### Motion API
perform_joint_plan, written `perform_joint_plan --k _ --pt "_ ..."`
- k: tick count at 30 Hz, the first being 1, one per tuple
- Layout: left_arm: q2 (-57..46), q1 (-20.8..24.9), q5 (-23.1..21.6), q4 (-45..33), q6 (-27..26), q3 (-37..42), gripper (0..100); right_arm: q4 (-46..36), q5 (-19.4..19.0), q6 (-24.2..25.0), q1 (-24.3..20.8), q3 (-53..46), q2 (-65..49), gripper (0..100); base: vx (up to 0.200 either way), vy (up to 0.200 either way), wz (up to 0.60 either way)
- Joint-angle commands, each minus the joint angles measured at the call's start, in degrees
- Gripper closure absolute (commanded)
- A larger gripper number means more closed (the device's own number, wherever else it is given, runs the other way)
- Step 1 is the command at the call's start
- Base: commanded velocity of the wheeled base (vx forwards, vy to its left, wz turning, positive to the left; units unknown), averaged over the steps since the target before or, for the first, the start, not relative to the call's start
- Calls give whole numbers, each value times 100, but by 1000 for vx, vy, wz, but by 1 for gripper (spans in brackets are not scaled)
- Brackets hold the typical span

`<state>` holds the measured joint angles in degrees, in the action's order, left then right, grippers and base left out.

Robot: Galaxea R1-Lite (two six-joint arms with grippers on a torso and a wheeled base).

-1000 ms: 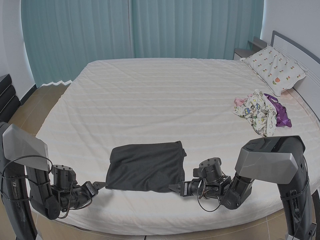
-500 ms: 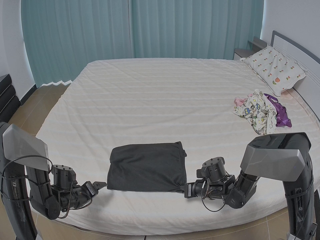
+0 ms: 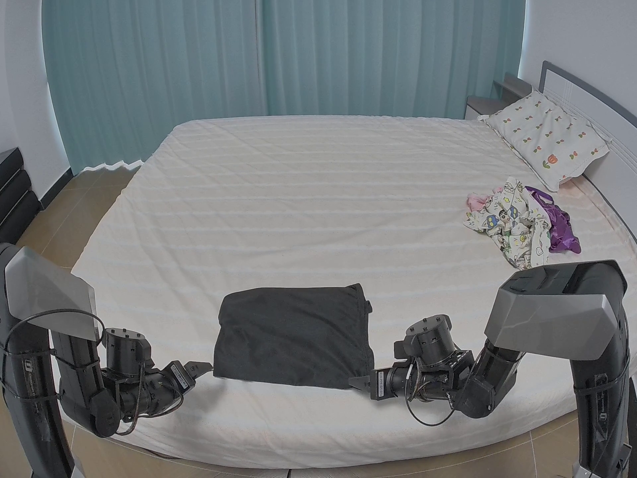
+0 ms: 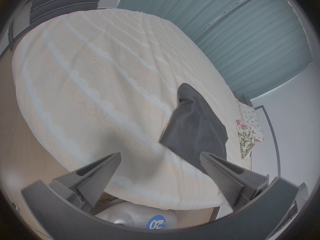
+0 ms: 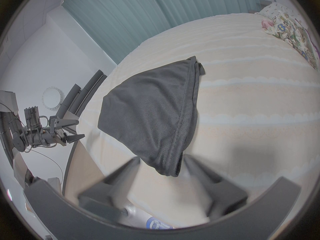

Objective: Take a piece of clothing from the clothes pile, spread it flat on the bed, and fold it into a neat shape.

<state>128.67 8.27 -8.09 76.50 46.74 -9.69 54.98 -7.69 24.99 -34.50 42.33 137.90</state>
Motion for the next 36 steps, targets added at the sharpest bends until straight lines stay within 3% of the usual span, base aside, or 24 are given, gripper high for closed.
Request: perform_joint_plan --k 1,7,13,20,24,28,31,36 --pt "9 8 1 6 2 2 0 57 22 6 13 -5 -35 0 0 0 0" --pt "0 0 1 6 2 11 0 48 57 59 277 -14 -308 0 0 0 0" --pt "-211 0 27 14 -24 152 0 127 418 182 567 -225 -791 0 0 0 0" --pt "-1406 -141 80 190 -112 231 0 233 708 393 813 -1262 -2584 0 0 0 0" --pt "-2338 -238 106 146 -666 310 0 241 1024 463 936 -1965 -3691 0 0 0 0" --pt "-3287 -264 115 120 -798 530 0 224 1059 401 980 -2563 -4728 0 0 0 0" --pt "-3867 -334 221 -100 -930 618 0 162 1086 313 989 -2835 -5511 0 0 0 0" --pt "-4816 -519 300 -715 -1220 714 0 -119 1472 199 1051 -3125 -6486 0 0 0 0"
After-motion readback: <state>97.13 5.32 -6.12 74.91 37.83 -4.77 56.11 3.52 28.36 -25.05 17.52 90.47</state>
